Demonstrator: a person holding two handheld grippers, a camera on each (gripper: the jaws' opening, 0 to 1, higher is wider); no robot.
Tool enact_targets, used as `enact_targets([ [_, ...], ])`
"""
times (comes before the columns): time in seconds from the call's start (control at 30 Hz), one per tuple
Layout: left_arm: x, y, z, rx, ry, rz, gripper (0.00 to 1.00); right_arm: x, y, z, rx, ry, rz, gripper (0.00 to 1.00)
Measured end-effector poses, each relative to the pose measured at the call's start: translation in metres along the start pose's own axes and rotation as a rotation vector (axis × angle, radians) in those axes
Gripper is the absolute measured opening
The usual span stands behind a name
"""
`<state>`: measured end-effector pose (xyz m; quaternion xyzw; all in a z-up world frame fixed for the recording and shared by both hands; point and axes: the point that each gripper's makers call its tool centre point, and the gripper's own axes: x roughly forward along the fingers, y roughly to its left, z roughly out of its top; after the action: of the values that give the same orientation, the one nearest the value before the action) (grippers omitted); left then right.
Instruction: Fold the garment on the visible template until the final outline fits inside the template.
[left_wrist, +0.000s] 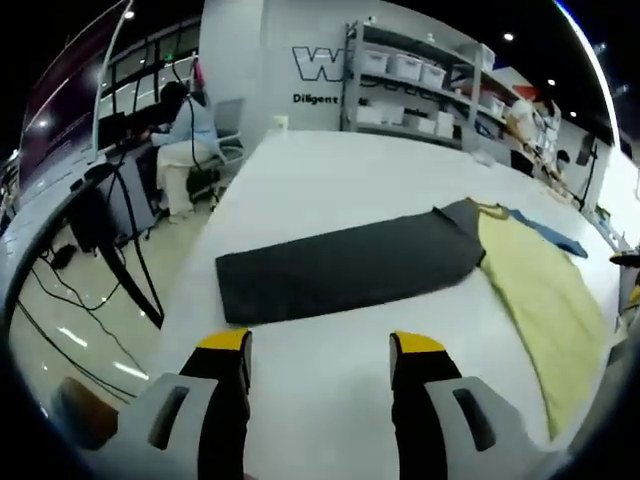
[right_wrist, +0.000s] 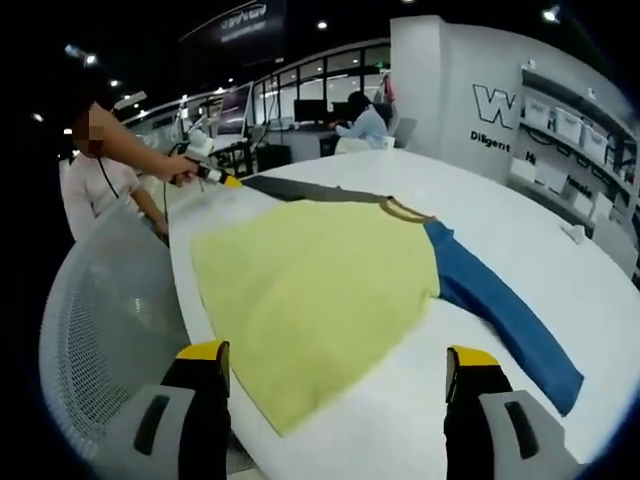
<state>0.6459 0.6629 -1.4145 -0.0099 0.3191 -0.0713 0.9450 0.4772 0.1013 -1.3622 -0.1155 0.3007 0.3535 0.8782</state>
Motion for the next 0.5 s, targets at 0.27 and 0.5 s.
enact_targets([
  [0.27,0.004,0.019,0.004,-0.061,-0.011,0.068,0.48,-0.007,-0.004,-0.005,0.007,0.019,-0.026,0.87],
  [0.5,0.007,0.028,0.002,-0.149,-0.012,0.099,0.41,-0.011,-0.004,-0.01,0.022,0.034,-0.044,0.86],
])
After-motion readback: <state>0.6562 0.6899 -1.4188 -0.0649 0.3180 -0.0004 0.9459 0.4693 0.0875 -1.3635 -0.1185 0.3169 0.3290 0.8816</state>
